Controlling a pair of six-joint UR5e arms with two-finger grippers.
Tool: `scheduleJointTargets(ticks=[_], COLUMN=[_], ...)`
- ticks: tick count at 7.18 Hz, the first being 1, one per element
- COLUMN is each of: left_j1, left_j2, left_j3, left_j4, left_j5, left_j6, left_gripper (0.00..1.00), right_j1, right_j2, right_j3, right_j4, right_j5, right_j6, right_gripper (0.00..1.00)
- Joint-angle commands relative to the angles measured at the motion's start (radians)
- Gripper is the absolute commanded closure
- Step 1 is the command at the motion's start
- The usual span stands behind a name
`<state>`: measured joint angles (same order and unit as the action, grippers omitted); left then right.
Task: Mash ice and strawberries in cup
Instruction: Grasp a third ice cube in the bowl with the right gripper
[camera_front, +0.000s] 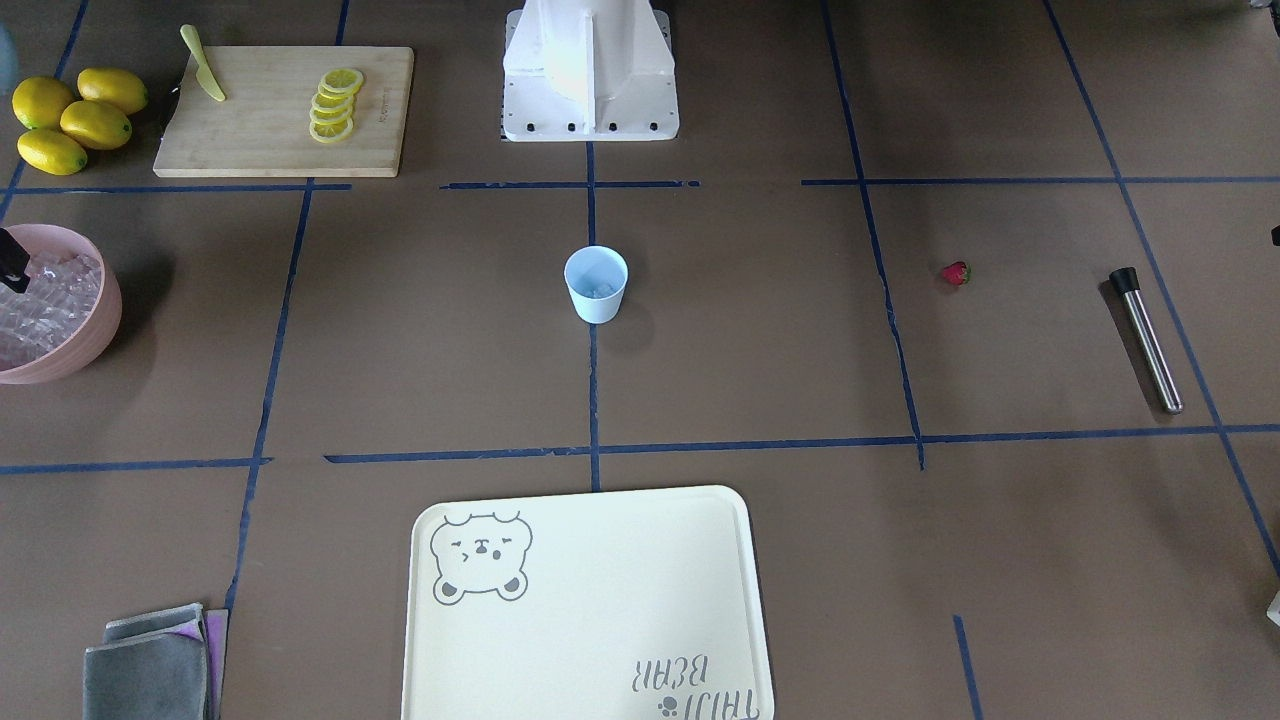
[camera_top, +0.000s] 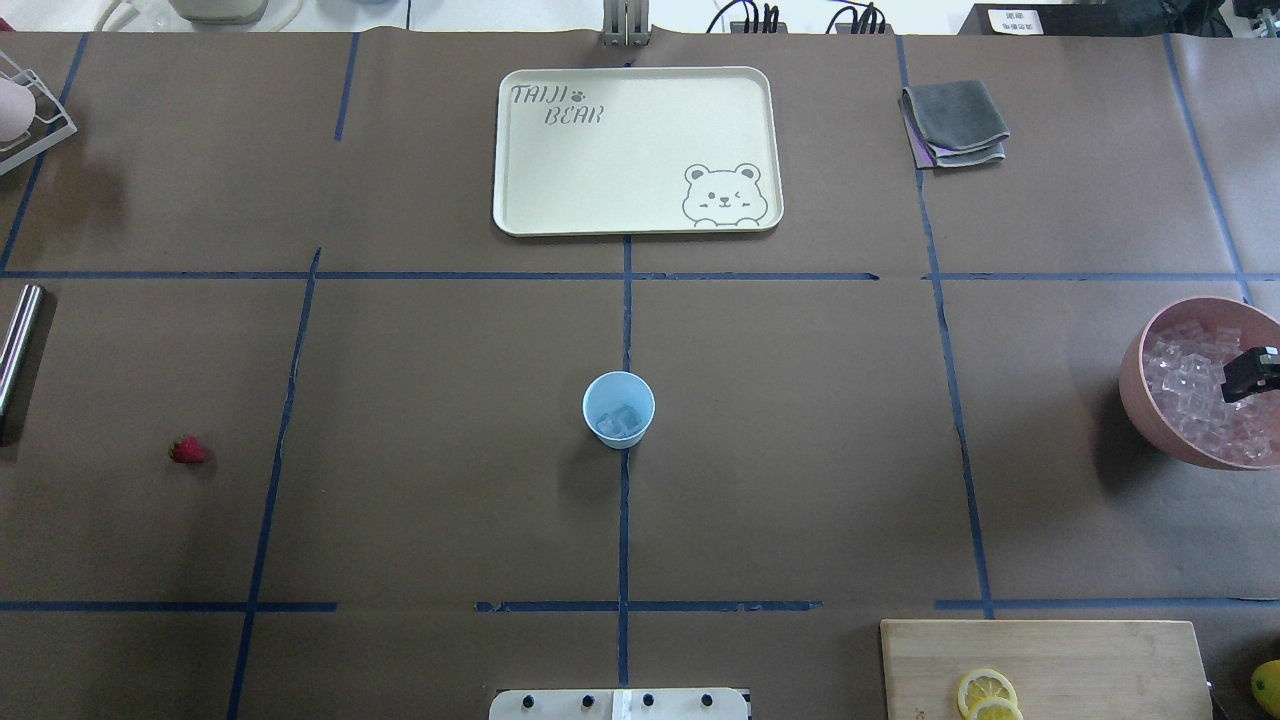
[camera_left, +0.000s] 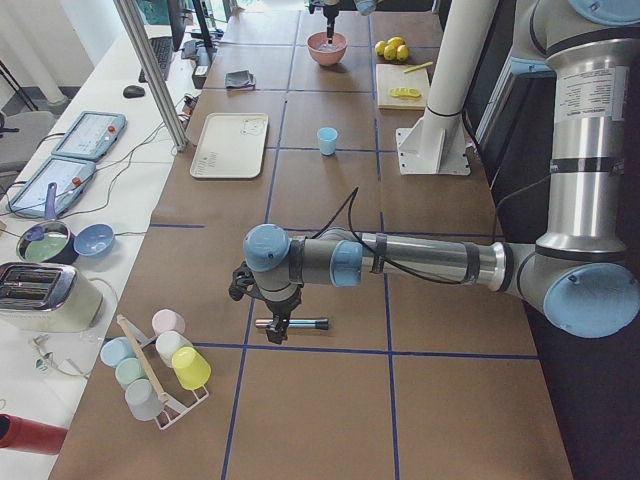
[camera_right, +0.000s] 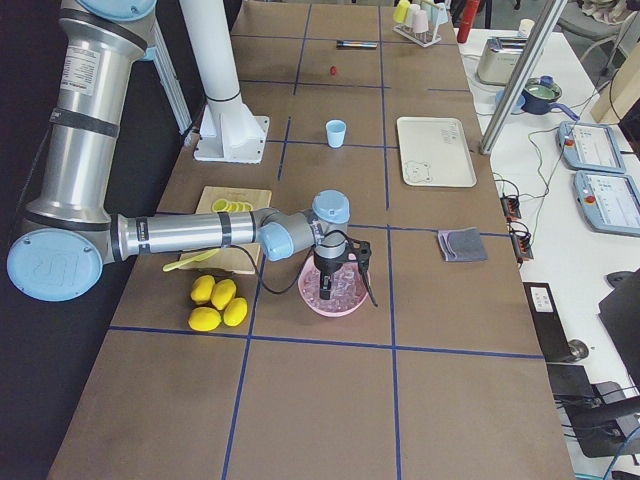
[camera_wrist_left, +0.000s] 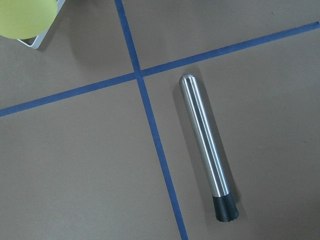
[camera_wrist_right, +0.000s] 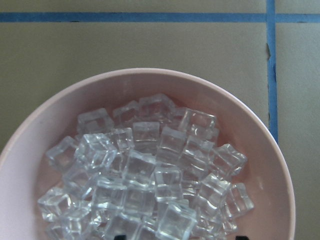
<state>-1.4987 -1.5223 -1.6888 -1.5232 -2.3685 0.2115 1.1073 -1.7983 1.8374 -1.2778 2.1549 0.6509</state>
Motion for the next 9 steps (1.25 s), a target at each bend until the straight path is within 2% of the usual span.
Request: scheduleJointTargets(ticks=[1, 9], left_j1=[0.000, 0.000], left_j2=[0.001, 0.002], left_j3=[0.000, 0.000], left_j4=[-0.002, 0.000], left_j5=[-0.002, -0.002], left_j6=[0.000, 0.003], left_gripper=[0.00, 0.00], right_j1=[-0.001, -0.006], right_j2=[0.005, 0.033], right_j3=[-0.007, -0.024], right_j4=[0.000, 0.002], right_j5=[-0.001, -0.003], right_j6=[0.019, 0.021], right_gripper=[0.36, 0.38])
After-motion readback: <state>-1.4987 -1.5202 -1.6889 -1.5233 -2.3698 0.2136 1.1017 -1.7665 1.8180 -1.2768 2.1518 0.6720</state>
